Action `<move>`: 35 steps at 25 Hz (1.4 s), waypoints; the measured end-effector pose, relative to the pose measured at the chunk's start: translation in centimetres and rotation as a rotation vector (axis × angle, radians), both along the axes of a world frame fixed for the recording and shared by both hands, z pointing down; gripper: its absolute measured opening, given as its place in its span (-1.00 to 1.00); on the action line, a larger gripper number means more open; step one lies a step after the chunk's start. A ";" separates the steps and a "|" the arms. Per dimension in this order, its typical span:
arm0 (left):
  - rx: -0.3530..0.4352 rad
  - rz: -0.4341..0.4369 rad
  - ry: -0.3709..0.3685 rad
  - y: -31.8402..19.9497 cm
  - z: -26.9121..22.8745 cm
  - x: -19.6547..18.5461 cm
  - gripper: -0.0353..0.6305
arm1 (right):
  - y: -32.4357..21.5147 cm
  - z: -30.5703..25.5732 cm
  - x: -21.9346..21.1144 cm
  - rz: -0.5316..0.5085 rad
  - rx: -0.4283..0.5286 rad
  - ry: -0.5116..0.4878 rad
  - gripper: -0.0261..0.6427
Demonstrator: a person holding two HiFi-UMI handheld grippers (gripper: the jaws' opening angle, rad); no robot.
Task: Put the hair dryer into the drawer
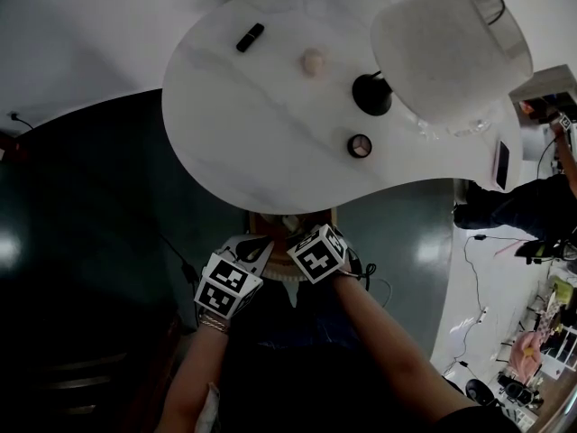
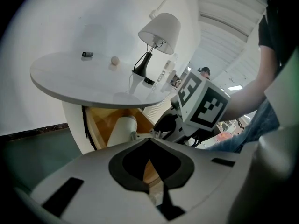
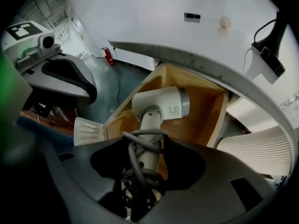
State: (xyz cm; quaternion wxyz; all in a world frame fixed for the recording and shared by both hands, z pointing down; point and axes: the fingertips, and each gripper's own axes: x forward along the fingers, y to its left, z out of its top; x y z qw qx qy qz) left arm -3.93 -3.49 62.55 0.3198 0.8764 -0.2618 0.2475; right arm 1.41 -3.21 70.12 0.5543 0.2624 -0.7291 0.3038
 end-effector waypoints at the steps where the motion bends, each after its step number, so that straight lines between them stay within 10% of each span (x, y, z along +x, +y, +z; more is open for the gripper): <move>1: -0.003 0.009 -0.002 0.2 0.1 0.1 -0.86 | 0.0 0.2 0.1 0.000 -0.004 0.004 -0.23; 35: -0.045 0.009 0.010 1.5 1.8 -0.1 -0.86 | 1.0 3.9 -0.5 -0.055 -0.168 0.111 -0.21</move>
